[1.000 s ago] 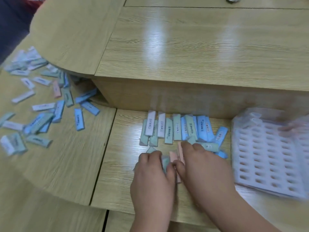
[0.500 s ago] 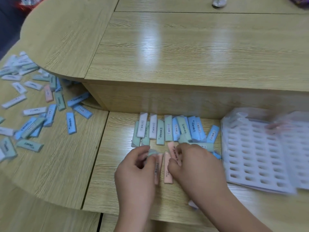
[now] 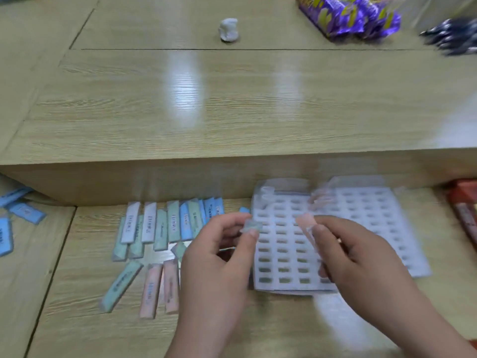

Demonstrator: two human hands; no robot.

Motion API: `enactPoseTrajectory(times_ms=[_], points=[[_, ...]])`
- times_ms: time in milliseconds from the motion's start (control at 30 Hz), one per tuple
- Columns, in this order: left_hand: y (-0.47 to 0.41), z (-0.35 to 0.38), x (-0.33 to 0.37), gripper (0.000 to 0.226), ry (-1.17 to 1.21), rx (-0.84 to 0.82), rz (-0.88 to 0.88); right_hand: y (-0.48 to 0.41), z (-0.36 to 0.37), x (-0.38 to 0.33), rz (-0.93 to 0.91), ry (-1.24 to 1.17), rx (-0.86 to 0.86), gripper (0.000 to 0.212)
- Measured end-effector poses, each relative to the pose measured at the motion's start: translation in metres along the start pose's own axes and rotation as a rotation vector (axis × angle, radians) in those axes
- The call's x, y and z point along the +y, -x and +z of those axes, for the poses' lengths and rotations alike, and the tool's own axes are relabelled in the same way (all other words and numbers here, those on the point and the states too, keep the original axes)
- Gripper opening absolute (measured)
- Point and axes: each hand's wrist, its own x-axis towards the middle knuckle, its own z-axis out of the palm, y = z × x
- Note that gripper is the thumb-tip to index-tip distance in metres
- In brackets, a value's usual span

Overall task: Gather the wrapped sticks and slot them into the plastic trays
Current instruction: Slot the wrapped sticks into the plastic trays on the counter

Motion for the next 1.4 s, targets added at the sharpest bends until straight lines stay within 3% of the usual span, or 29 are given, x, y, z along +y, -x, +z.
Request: enactPoseTrajectory(times_ms=[167, 367, 900, 1033, 1200, 1267, 1400], points=[[-0.003, 0.046, 0.002, 0.023, -0.005, -0.073, -0.021, -0.013, -0.029, 0.048, 0.049, 0.049, 0.077, 0.02], [-0.009, 0.07, -0.007, 0.024, -0.045, -0.025, -0.06, -0.032, -0.037, 0.066, 0.041, -0.098, 0.16, 0.025], [-0.012, 0.077, -0.016, 0.026, 0.011, -0.009, -0.069, -0.06, -0.021, 0.076, -0.377, 0.044, 0.223, 0.016], [-0.015, 0.077, -0.016, 0.025, 0.034, -0.012, -0.079, -0.06, -0.017, 0.08, -0.515, 0.275, 0.305, 0.014], [-0.016, 0.079, -0.011, 0.025, 0.05, -0.015, -0.057, -0.056, -0.016, 0.089, -0.681, 0.526, 0.367, 0.032], [-0.015, 0.081, -0.008, 0.024, 0.074, -0.041, -0.054, -0.052, -0.017, 0.088, -0.624, 0.417, 0.345, 0.03], [-0.011, 0.093, 0.004, 0.024, 0.091, -0.122, 0.025, -0.041, -0.025, 0.077, -0.424, -0.076, 0.171, 0.037]])
